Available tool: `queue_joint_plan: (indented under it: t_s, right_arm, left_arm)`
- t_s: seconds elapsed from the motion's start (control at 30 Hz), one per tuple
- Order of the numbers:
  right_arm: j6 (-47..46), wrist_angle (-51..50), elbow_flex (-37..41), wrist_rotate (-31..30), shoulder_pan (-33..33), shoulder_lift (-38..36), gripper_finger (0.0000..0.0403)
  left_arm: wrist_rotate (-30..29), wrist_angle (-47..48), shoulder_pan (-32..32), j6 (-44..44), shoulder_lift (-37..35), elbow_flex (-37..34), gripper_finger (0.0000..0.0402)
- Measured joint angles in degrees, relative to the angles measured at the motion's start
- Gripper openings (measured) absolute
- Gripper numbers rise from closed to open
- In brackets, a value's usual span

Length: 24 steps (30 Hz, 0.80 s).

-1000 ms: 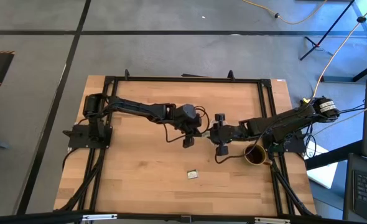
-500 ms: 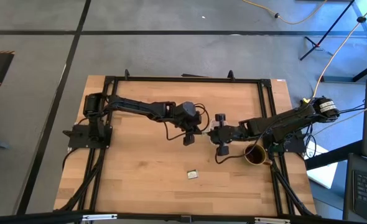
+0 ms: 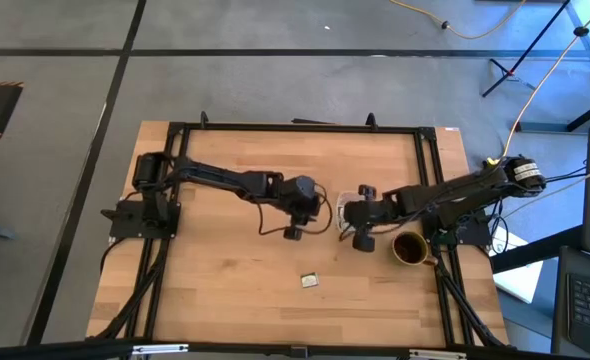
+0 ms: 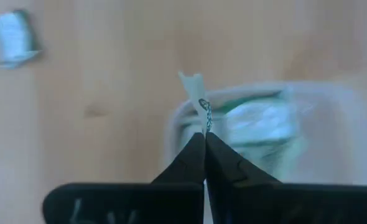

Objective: Pick and place items into bin
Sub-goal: Put the stevia packet into the transparent bin

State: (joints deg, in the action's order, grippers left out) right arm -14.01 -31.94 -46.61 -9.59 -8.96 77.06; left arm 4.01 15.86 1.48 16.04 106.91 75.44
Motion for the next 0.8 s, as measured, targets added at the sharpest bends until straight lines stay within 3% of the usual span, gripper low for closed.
queue_joint_plan:
  t_s: [0.07,0.13,0.47,0.8]
  right_arm:
    - [-4.00,-0.72,0.00,6.00,1.08,0.00,0.0001]
    - [-6.95,-0.78,0.00,7.78,1.80,0.00,0.0001]
    - [-11.24,-3.69,0.00,7.95,5.99,0.00,0.0001]
    - [-11.23,-3.43,0.04,8.25,6.24,3.03,0.0000]
  left_arm:
    - [0.01,0.92,-1.20,5.00,0.00,0.00,0.0101]
    - [0.04,2.59,-2.42,9.50,0.00,-0.01,0.0101]
    - [0.62,3.93,-5.99,10.35,0.00,-0.02,0.0080]
    - [1.15,3.94,-6.33,9.20,0.04,-0.02,0.0083]
